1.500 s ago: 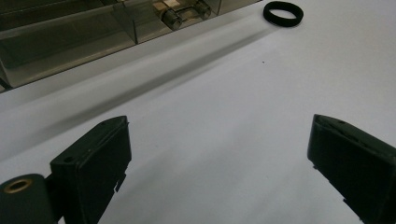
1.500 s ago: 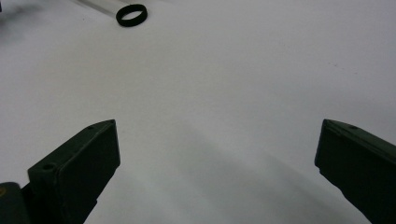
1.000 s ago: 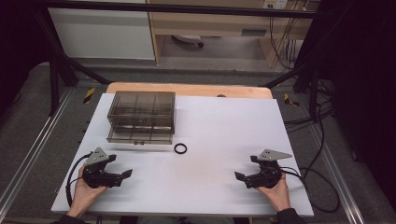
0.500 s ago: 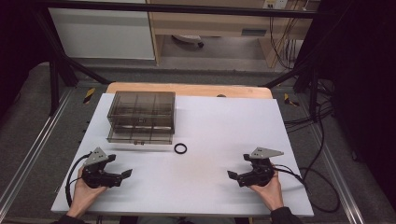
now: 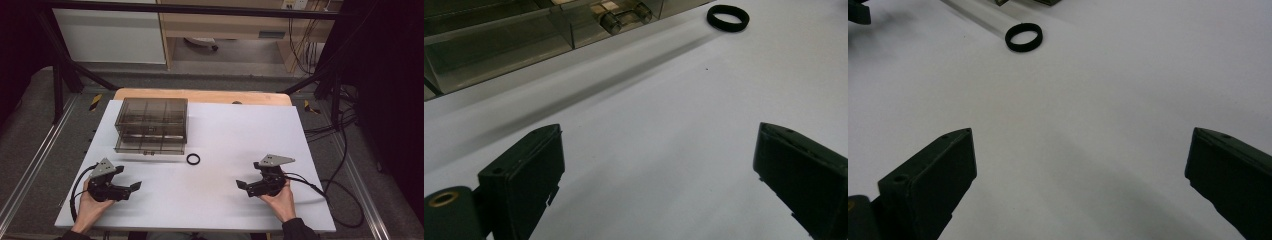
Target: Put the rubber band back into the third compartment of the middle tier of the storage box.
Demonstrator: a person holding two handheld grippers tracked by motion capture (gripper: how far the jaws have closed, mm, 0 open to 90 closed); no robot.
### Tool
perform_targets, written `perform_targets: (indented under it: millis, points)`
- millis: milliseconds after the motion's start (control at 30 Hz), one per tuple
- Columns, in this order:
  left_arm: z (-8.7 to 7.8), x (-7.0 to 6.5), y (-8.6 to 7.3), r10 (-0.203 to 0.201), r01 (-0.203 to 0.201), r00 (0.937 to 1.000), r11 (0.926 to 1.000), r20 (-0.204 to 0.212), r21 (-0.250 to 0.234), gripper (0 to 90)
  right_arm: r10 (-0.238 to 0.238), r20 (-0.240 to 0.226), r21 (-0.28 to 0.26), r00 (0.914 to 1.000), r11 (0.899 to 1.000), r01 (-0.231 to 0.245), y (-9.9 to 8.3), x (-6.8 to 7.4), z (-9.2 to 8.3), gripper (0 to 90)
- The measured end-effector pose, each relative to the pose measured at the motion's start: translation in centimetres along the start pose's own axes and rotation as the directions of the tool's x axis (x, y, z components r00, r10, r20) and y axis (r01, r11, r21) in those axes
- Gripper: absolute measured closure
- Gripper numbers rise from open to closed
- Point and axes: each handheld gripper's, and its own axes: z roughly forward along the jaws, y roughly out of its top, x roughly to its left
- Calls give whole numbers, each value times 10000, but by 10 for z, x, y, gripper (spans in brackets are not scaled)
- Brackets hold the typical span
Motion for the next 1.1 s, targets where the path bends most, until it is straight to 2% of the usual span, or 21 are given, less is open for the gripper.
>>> perform_targets:
  millis: [533,800,1100]
  points:
    - [-1,1,0,-25,25,10000,10000,-38,-9,59,-122,-188,-43,9998,9999,121,22,10,16,9]
    - [-1,1,0,-59,59,10000,10000,-43,5,60,-229,-347,34,9991,9997,231,37,20,31,10]
    - [-1,1,0,-47,47,10000,10000,-49,32,60,-244,-394,32,9989,9997,245,46,24,42,13]
